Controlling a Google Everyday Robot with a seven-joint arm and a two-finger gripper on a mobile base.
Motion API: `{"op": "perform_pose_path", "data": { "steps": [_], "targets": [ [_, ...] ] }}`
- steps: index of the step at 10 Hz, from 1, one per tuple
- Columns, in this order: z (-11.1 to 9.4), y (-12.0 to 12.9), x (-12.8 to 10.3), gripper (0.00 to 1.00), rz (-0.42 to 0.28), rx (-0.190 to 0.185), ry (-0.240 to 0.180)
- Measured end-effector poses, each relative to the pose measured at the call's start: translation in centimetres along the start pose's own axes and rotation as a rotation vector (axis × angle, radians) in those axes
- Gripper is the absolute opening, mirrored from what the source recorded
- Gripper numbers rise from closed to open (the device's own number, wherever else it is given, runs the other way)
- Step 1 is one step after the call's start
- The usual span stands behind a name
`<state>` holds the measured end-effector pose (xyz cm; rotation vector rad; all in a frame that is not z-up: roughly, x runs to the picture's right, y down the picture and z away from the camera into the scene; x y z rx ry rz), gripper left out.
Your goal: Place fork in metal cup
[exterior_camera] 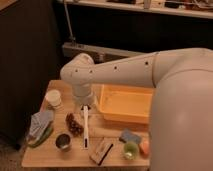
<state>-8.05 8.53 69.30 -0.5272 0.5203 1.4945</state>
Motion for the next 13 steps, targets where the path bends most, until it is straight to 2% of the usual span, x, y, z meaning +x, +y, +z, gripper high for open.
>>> {"op": "perform_pose_path", "data": {
  "steps": [1, 4, 8, 10, 13],
  "targets": [
    [-0.7, -1.4, 0.0, 0.65, 0.021, 0.007, -0.014],
    [-3.4, -8.9, 1.7, 0.65, 0.145, 0.011, -0.066],
    [-6.0, -17.8, 5.4, 0.65, 0.316, -0.041, -0.13],
    [-6.6, -19.9, 6.7, 0.65, 0.381, -0.072, -0.155],
    [-7.0, -20.3, 7.0, 0.65, 0.404, -0.105, -0.177]
  ]
}}
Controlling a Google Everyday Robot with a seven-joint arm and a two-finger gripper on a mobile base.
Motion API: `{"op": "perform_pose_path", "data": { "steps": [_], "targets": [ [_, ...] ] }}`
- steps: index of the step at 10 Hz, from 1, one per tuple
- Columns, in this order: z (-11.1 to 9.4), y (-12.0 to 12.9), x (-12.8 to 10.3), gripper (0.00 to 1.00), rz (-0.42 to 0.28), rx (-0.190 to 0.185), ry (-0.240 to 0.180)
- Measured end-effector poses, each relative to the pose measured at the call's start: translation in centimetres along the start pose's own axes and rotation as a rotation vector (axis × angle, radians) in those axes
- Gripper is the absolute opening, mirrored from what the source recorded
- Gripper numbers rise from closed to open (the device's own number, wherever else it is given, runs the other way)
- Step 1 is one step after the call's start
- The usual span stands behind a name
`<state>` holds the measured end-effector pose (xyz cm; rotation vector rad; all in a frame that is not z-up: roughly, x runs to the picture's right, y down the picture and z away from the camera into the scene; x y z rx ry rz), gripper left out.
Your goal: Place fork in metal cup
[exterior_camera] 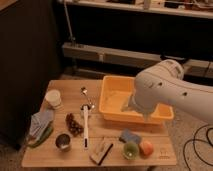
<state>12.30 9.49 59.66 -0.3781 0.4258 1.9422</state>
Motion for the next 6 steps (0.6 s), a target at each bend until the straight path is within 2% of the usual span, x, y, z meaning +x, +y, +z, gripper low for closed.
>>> {"op": "perform_pose_path", "data": {
  "steps": [3, 6],
  "targets": [
    [-1.1, 1.1, -1.4, 0.65, -0.025, 0.0, -0.01],
    [-2.5, 4.6, -5.5, 0.65, -0.142, 0.043, -0.005]
  ]
}}
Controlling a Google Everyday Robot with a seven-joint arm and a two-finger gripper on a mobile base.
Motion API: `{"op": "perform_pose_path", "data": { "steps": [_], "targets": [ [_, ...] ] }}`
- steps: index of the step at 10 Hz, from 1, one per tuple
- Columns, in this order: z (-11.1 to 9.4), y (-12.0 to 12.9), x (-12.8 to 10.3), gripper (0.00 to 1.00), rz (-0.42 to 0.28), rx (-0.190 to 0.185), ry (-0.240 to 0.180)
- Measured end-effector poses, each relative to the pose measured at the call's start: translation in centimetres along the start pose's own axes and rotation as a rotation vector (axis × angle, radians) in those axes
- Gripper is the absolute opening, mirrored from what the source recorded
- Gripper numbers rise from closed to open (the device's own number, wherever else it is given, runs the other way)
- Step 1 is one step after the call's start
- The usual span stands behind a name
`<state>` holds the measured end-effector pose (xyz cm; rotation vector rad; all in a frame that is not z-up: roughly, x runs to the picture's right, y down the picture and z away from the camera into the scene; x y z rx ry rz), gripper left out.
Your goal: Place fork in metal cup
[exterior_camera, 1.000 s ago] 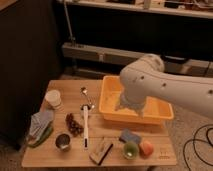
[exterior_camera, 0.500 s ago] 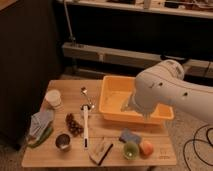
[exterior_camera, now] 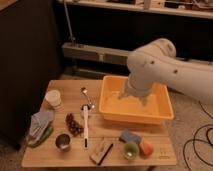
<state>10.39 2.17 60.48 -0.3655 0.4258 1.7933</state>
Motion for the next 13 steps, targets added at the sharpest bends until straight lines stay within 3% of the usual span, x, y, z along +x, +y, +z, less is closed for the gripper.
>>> {"op": "perform_pose_path", "data": {
  "steps": [3, 4, 5, 8, 11, 13],
  "targets": [
    [0.1, 6.5, -5.6, 0.65, -0.242, 0.032, 0.049],
    [0.3, 8.6, -7.4, 0.65, -0.345, 0.039, 0.064],
    [0.5, 11.2, -9.7, 0.65, -0.497, 0.04, 0.081],
    [1.5, 15.0, -12.7, 0.65, -0.803, 0.056, 0.133],
    [2.0, 16.7, -13.7, 0.65, -0.936, 0.066, 0.157],
    [2.2, 16.2, -13.9, 0.65, -0.931, 0.06, 0.156]
  ]
}}
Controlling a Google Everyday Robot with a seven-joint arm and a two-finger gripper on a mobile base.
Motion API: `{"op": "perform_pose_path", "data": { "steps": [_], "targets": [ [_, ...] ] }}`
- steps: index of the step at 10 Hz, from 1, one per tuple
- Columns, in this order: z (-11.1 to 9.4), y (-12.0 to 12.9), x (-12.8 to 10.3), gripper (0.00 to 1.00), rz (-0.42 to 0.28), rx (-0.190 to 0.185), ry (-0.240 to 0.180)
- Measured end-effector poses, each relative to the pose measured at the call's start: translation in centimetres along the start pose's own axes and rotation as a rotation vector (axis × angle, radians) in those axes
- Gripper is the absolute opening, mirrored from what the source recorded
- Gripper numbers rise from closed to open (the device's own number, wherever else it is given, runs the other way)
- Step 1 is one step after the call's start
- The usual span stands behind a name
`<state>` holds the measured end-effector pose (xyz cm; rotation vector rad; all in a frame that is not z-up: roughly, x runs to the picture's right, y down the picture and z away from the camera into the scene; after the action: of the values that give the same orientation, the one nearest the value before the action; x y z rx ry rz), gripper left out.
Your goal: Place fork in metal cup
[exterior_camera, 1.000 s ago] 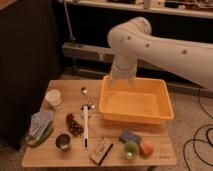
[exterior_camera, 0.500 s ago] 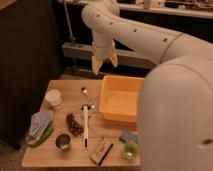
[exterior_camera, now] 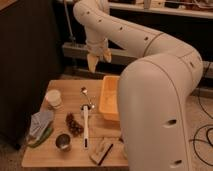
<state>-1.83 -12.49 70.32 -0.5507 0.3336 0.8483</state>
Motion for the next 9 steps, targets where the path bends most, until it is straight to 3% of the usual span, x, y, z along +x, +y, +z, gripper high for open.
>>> {"op": "perform_pose_path", "data": {
  "steps": [3, 5, 6, 9],
  "targets": [
    [2.4, -2.0, -1.1, 0.65, -0.057, -0.044, -0.096],
    [4.8, -2.2, -2.0, 0.65, -0.081, -0.08, -0.268],
    [5.6, -2.0, -1.8, 0.65, -0.079, -0.087, -0.314],
    [7.4, -0.7, -2.4, 0.65, -0.11, -0.096, -0.347]
  ]
}}
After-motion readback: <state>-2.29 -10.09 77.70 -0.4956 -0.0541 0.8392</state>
